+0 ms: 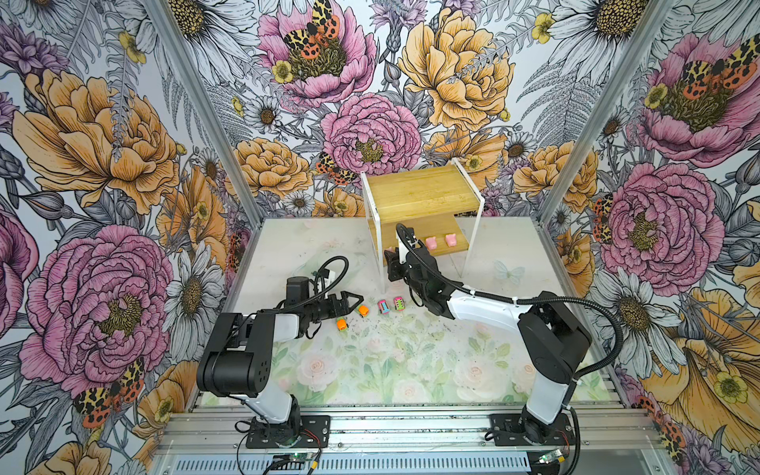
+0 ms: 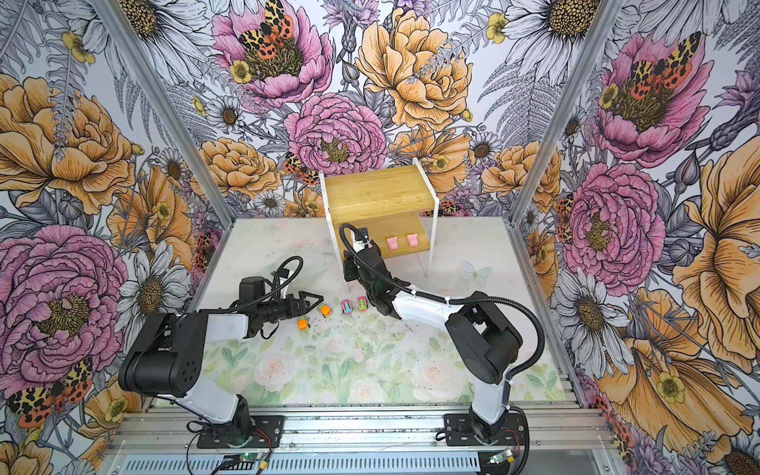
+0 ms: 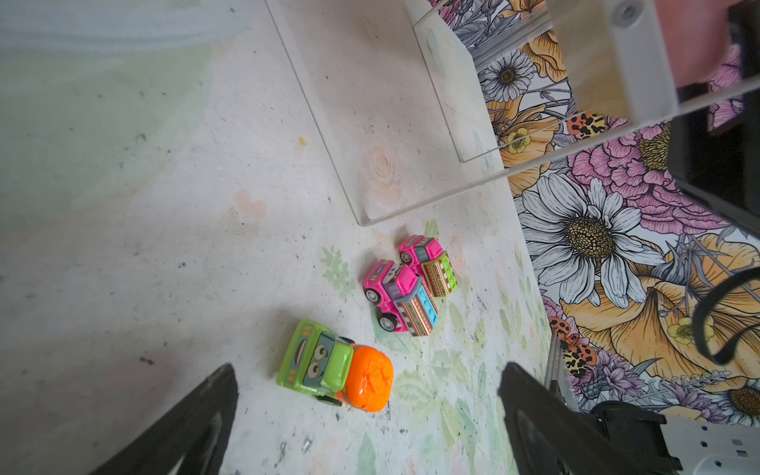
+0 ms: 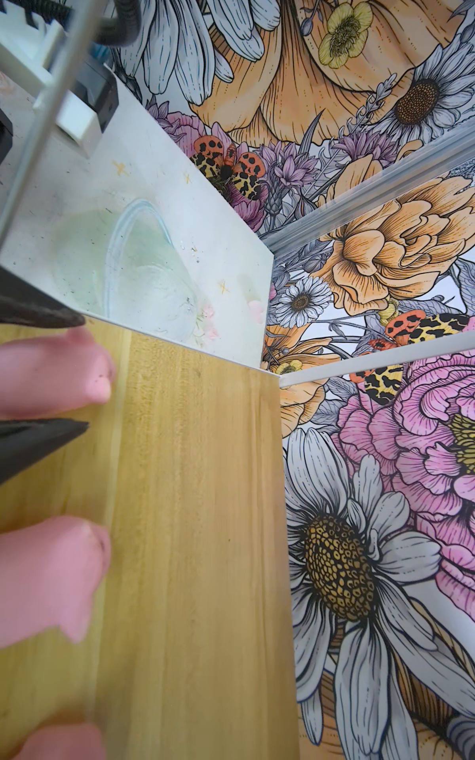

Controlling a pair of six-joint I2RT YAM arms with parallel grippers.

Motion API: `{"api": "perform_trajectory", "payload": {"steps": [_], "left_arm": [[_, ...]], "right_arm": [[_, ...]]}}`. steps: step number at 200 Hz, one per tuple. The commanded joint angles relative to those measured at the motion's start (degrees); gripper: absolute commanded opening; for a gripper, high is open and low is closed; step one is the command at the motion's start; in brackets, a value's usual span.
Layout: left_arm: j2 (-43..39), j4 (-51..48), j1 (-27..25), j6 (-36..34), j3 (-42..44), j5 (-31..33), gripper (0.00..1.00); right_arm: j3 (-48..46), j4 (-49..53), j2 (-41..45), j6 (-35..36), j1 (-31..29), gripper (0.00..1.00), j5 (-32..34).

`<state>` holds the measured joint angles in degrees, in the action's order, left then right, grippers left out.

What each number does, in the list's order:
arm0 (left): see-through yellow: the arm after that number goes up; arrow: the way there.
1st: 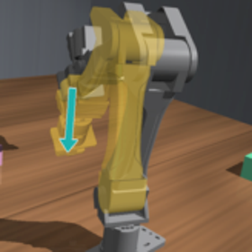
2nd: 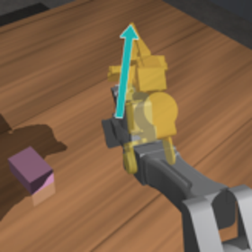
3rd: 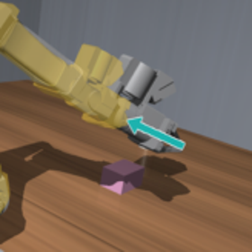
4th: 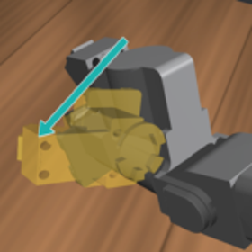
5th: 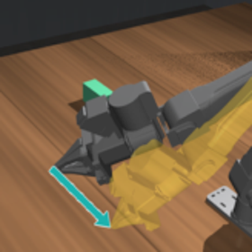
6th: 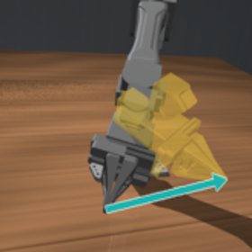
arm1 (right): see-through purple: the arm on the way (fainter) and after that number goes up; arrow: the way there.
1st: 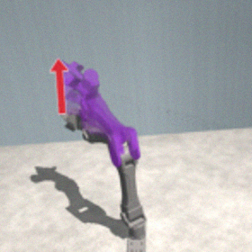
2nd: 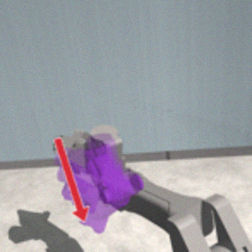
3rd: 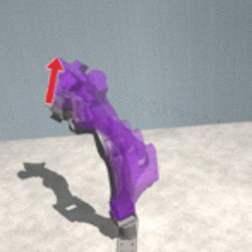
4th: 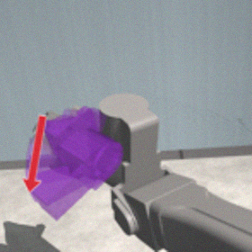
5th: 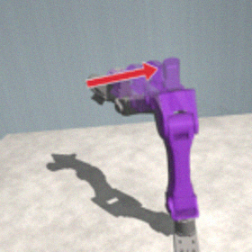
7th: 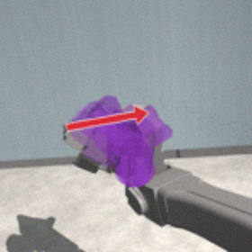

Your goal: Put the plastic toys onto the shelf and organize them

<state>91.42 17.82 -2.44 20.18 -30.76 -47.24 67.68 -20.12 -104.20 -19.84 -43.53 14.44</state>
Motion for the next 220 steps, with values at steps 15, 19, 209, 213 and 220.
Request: {"api": "perform_trajectory", "payload": {"steps": [15,19,209,213,220], "left_arm": [[0.58,0.09,0.51,-0.06,-1.10,-1.35,0.99],[0.55,0.10,0.50,-0.06,-1.08,-1.28,0.99],[0.78,0.00,0.59,0.00,-1.12,-1.37,0.99],[0.72,-0.06,0.59,0.05,-1.14,-1.34,0.99],[0.77,0.01,0.59,0.04,-1.14,-1.36,0.99]], "right_arm": [[1.67,0.26,-1.62,0.64,0.31,0.37,0.77],[1.67,0.38,-1.56,0.71,0.29,0.37,0.77],[0.56,3.14,-1.69,7.16,1.87,0.37,-2.14],[0.65,3.14,-1.81,7.16,1.93,0.37,-2.21],[0.82,3.17,-2.08,7.13,1.95,0.37,-2.39]]}}
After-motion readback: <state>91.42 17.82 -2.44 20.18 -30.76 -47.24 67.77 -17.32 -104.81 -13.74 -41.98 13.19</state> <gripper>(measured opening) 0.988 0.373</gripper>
